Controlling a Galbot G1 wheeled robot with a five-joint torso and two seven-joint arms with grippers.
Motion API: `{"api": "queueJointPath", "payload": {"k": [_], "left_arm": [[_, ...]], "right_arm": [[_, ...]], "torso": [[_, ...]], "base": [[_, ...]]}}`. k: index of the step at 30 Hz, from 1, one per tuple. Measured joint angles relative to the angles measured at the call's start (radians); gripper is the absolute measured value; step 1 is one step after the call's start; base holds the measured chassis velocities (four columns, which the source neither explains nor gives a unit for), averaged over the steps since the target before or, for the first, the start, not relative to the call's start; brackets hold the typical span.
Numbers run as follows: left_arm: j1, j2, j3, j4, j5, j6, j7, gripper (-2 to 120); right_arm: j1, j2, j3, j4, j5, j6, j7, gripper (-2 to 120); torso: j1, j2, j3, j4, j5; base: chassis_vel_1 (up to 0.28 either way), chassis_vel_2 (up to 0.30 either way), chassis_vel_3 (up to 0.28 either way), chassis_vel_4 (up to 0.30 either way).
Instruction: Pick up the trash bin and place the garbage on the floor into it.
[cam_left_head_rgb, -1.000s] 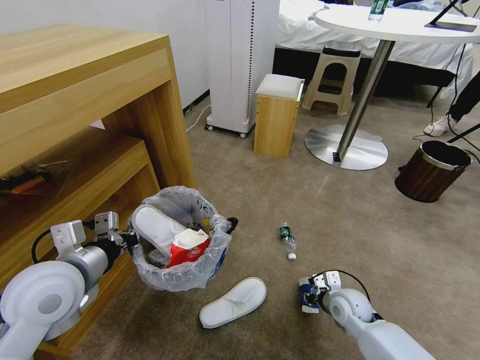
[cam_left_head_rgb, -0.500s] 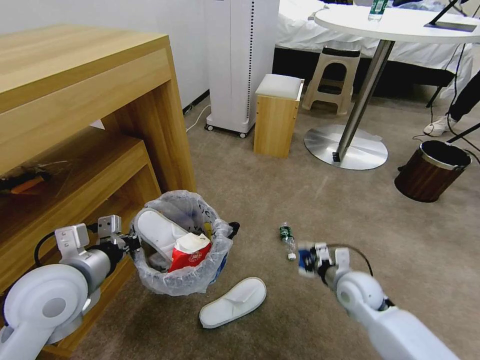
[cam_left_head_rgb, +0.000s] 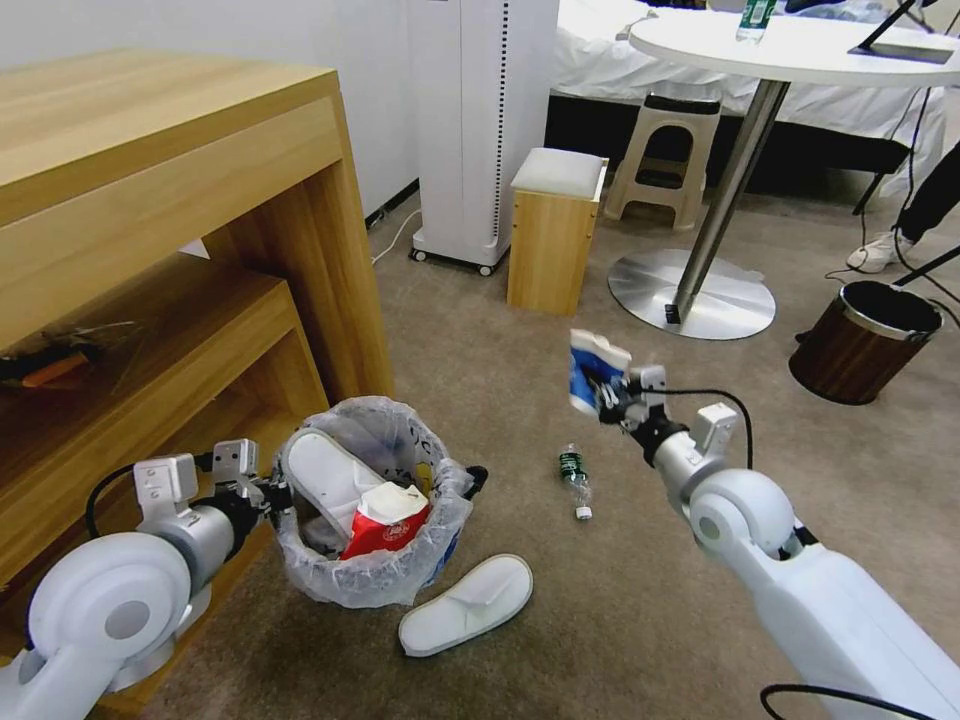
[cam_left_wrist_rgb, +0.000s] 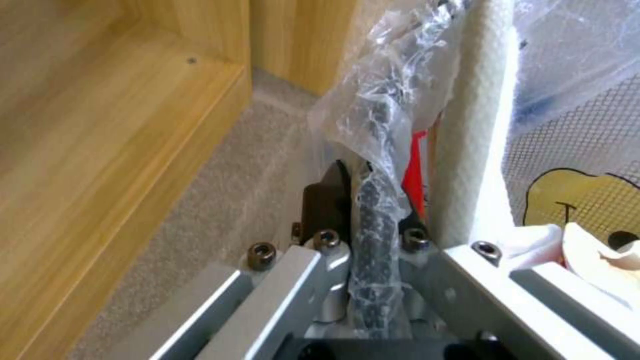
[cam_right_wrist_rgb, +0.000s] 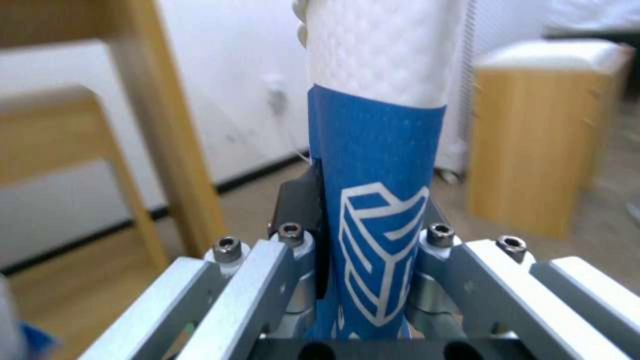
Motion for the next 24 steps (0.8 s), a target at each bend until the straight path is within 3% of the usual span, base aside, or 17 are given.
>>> {"api": "queueJointPath", "payload": {"k": [11, 20, 24], "left_arm": [[-0.06, -0.003, 0.104, 0.019, 0.002, 0.005, 0.031, 0], [-0.088, -0.02, 0.128, 0.027, 0.001, 0.005, 0.077, 0], [-0.094, -0.025, 0.13, 0.033, 0.002, 0.004, 0.092, 0]], "right_arm": [[0.116, 0.018, -0.085, 0.036, 0.044, 0.054, -0.135, 19], [0.188, 0.048, -0.173, 0.001, 0.046, 0.165, -0.235, 23], [0.202, 0.06, -0.225, -0.006, 0.052, 0.199, -0.269, 30]], "torso": [[0.0, 0.0, 0.0, -0.0001, -0.0001], [0.0, 0.0, 0.0, 0.0, 0.0], [0.0, 0.0, 0.0, 0.0, 0.0]], "base": [[0.0, 0.0, 0.0, 0.0], [0.0, 0.0, 0.0, 0.0], [0.0, 0.0, 0.0, 0.0]]}}
